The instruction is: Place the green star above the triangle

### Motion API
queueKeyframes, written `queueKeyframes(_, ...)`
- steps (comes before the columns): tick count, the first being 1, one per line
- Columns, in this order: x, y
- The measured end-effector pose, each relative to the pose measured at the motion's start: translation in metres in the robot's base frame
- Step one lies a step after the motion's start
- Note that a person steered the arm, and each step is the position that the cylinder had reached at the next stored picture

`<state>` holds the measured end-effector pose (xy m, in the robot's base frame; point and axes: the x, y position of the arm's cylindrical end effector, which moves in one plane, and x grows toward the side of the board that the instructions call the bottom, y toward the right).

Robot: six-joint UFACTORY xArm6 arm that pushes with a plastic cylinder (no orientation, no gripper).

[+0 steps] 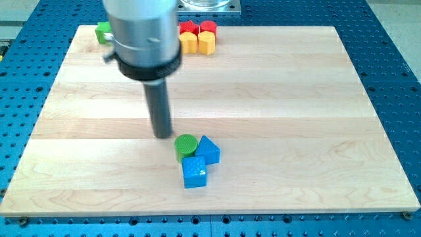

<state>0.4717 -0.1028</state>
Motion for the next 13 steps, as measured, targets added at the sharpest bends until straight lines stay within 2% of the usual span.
queueKeyframes(1,-0.064,-0.119)
queueKeyframes(2,-0.112,-0.183)
queueKeyframes(3,-0.184,-0.191)
queueKeyframes(4,-0.26,-0.174)
queueKeyframes(5,-0.277,-0.123)
queueKeyframes(6,-0.2,-0.122)
queueKeyframes(7,-0.112,-0.077)
queueKeyframes(8,-0.045,-0.038)
queueKeyframes(9,-0.032,-0.052)
queueKeyframes(10,-0.055,-0.117)
queueKeyframes(11,-0.115,-0.065)
queueKeyframes(12,-0.085,-0.02)
queueKeyframes(13,-0.021,0.033)
